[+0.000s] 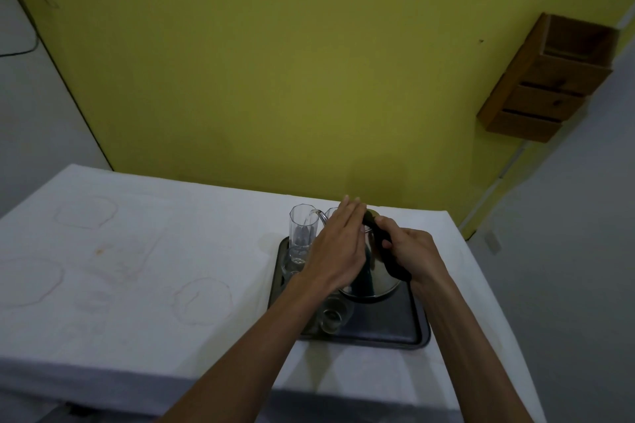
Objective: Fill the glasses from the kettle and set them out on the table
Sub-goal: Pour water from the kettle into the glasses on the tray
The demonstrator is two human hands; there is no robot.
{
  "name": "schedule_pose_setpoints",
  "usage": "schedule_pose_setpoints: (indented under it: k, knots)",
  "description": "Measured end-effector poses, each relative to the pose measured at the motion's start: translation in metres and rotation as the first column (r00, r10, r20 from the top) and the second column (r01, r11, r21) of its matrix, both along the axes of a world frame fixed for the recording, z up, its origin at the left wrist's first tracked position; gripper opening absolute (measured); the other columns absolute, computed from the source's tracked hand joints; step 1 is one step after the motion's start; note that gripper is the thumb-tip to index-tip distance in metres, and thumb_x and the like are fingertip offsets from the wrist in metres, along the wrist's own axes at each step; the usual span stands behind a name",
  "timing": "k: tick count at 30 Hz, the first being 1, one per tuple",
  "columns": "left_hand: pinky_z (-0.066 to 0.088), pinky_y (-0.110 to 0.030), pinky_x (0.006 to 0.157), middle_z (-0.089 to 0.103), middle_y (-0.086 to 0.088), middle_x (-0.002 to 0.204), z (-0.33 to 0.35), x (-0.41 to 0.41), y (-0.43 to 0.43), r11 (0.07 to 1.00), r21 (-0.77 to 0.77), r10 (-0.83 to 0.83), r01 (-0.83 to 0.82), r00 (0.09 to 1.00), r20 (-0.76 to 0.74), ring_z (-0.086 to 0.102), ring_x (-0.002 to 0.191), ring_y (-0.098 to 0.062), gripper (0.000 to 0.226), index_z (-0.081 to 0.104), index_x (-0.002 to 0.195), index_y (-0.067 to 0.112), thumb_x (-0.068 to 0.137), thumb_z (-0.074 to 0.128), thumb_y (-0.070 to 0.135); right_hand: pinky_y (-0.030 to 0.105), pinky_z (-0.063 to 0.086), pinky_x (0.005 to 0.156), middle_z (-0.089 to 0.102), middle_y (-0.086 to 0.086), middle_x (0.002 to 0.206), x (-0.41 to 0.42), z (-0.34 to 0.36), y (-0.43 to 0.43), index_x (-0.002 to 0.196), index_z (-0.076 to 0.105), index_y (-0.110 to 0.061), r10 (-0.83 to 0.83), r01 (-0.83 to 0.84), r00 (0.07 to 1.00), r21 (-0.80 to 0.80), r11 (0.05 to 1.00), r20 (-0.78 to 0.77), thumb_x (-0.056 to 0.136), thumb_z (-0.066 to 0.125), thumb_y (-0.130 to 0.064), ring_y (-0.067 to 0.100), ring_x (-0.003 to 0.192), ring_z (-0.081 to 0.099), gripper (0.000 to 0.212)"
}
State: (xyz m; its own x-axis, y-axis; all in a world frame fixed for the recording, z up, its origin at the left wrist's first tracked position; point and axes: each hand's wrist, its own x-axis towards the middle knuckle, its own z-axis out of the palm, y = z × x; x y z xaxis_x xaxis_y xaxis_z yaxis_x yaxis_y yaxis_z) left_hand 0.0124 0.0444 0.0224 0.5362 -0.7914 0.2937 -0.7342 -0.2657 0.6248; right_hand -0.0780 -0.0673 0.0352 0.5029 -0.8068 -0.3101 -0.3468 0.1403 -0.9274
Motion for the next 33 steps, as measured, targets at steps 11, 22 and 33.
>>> schedule_pose_setpoints:
  k: [11,22,33]
  knots:
    - [0.002,-0.016,0.114,0.016,0.0,0.163,-0.001,0.001,0.0,1.0,-0.001,0.005,-0.005,1.0,0.011,0.001,0.15,-0.009,0.049,0.021,0.153,0.011,0.106,0.026,0.021,0.033,0.033,0.057,0.058,-0.002,0.048,0.001,0.0,0.0,0.049,0.062,-0.014,-0.002,0.002,1.0,0.015,1.0,0.01,0.073,0.077,-0.054,0.021,0.051,0.046,0.048]
    - [0.003,-0.019,0.115,0.017,-0.001,0.162,0.002,-0.002,0.001,1.0,0.001,0.003,-0.003,1.0,-0.008,0.002,0.151,-0.01,0.048,0.022,0.153,0.011,0.106,0.026,0.02,0.034,0.031,0.056,0.056,0.003,0.05,-0.002,0.006,0.004,0.048,0.064,-0.014,0.014,-0.014,1.0,0.007,1.0,-0.022,0.054,0.074,-0.065,0.022,0.051,0.044,0.053]
    - [0.003,-0.019,0.115,0.015,0.0,0.163,0.0,-0.005,-0.002,1.0,0.016,0.011,-0.01,1.0,-0.023,0.0,0.15,-0.009,0.049,0.02,0.153,0.011,0.106,0.025,0.021,0.032,0.034,0.058,0.056,0.007,0.056,-0.005,0.013,0.01,0.064,0.065,-0.008,-0.007,0.007,1.0,0.025,1.0,-0.001,0.078,0.078,-0.048,0.023,0.057,0.046,0.044]
